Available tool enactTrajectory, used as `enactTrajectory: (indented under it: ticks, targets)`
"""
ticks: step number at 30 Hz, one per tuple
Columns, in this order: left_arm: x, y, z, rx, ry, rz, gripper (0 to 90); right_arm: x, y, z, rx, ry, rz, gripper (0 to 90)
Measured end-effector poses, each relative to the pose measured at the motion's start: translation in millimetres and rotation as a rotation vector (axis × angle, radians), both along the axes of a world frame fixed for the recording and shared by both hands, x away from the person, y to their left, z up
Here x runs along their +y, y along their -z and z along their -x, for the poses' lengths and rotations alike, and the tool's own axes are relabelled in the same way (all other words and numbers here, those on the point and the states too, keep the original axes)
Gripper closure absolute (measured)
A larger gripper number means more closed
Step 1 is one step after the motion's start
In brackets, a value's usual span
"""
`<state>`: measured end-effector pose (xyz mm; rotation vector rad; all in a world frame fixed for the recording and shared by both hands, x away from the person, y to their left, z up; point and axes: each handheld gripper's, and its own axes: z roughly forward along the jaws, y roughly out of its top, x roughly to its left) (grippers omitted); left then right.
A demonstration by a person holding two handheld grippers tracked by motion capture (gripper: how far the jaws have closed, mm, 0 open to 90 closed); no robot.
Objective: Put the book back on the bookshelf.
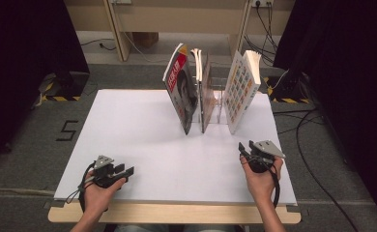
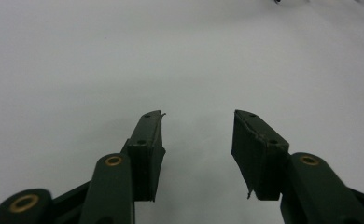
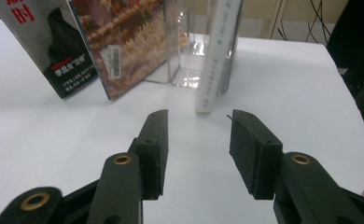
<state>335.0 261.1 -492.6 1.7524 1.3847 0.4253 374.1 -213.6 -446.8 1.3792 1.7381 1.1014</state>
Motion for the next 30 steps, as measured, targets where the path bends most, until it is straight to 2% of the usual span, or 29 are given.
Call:
enactTrajectory:
  ticks: [17,23,30]
  targets:
    - [1.6,0.4,0.4,-0.003,-0.011,0.0,52.0,-15.1,21.0,12.3,0.033,0.03,-0.005,57.0]
    - [4.9,0.2,1.8,-0.012,-0.019,-0.001,51.7,-18.3,27.2,15.8,0.039,0.037,-0.028,56.2]
    - [9.3,1.7,3.1,-0.015,-0.032,-0.001,50.0,-25.0,27.4,21.3,0.037,0.051,-0.054,53.7]
